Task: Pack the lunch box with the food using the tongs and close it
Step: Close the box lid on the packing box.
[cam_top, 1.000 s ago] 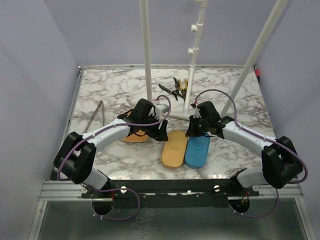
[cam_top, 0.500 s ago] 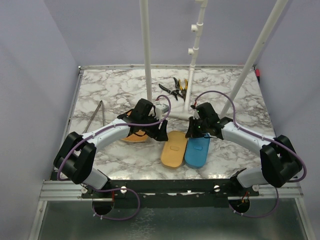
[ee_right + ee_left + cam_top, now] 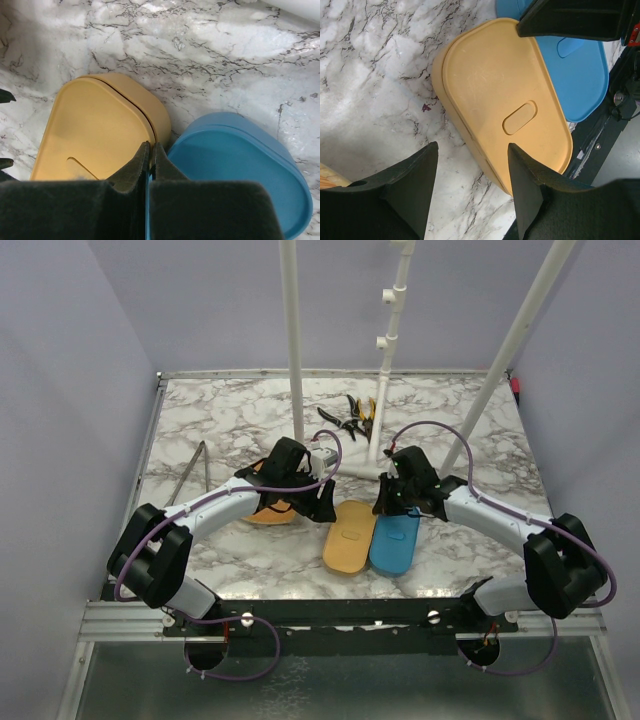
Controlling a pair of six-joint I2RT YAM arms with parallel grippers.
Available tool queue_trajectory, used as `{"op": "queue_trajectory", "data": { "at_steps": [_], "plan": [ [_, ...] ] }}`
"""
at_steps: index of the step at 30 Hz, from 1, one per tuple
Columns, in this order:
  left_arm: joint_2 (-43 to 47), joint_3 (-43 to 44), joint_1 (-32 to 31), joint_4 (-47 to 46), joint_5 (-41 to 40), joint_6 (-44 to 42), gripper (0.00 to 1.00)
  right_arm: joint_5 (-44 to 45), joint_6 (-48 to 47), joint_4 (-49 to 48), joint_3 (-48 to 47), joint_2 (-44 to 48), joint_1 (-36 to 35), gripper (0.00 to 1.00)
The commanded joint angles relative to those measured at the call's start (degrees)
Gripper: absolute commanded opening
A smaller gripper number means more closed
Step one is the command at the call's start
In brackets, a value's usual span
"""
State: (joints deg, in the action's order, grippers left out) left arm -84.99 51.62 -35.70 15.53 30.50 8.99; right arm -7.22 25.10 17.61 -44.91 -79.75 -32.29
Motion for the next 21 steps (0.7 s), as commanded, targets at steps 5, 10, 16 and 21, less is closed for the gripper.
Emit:
{"op": "queue_trajectory", "data": {
  "at_steps": [5,10,16,21],
  "plan": [
    [0.2,0.3,-0.1,-0.2,-0.2,0.1,0.59,5.0,1.1,-1.7,0.8,2.1,-0.1,0.01],
    [0.2,0.4,-0.2,-0.2,-0.1,0.1,0.59,4.8,0.9,-2.1,0.5,1.5,0.0,0.01],
    [0.2,0.3,-0.2,-0.2,0.0,0.1,0.59,4.0,1.1,-3.4,1.2,0.8,-0.1,0.01],
    [0.1,0.4,-0.1,-0.1,0.1,0.1,0.59,4.1,1.9,-4.6,1.5,1.2,-0.1,0.01]
  ]
}}
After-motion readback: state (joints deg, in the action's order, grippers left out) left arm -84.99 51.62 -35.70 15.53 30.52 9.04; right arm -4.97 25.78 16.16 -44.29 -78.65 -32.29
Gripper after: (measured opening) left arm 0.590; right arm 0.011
